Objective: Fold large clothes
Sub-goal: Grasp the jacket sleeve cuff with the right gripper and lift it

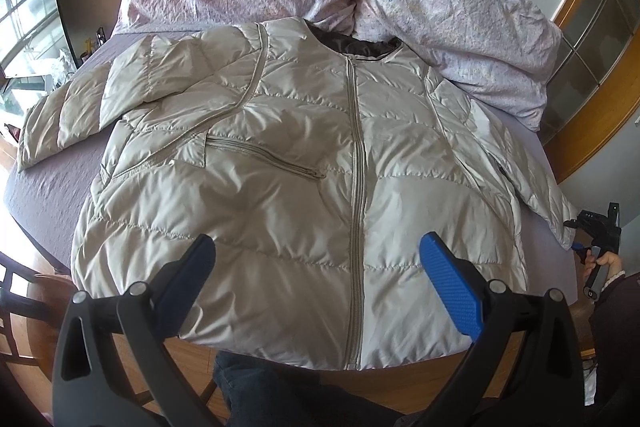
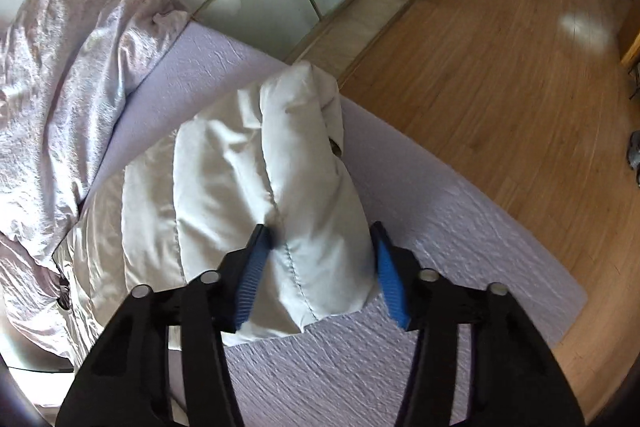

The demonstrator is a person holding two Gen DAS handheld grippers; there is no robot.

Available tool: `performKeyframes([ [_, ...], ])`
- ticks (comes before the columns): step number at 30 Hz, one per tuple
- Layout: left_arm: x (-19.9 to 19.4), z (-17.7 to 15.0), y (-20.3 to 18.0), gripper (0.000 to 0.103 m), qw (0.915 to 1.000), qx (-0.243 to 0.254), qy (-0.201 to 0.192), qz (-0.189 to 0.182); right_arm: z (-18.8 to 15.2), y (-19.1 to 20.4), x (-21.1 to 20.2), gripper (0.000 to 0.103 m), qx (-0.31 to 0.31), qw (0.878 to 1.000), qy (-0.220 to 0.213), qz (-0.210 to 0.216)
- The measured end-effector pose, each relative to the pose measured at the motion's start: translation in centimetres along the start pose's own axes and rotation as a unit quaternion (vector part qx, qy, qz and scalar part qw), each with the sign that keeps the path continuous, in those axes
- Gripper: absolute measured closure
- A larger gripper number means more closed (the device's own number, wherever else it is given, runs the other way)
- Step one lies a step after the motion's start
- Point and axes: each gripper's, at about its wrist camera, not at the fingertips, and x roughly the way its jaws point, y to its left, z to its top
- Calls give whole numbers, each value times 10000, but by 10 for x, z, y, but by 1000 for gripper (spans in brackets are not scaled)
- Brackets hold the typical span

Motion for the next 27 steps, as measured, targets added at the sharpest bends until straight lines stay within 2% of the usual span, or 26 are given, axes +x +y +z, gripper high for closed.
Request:
performKeyframes([
  [3,5,5,5,2,10000,-35,53,-9,-1,5,4,79,-101,9999,-60,70],
  [6,9,13,11,2,10000,-35,81,-41,-4,15,-11,89,-174,9995,-271,26],
  [9,12,23,19,2,10000,-8,48,-73,-5,39,-28,90,-382,9977,-555,-99],
  [12,16,36,33,2,9999,-55,42,-105,-9,77,-53,90,-673,9940,-847,132],
  [15,19,47,52,2,9998,-156,34,-121,-16,120,-63,90,-949,9904,-923,392],
  [20,25,63,90,2,9994,-341,25,77,-50,217,-58,90,-1672,9808,-724,699],
  [25,28,72,131,2,9978,-557,34,363,-98,308,-29,90,-2322,9676,-365,922],
  [27,28,73,148,2,9967,-669,47,459,-120,343,-13,90,-2565,9624,-162,882],
])
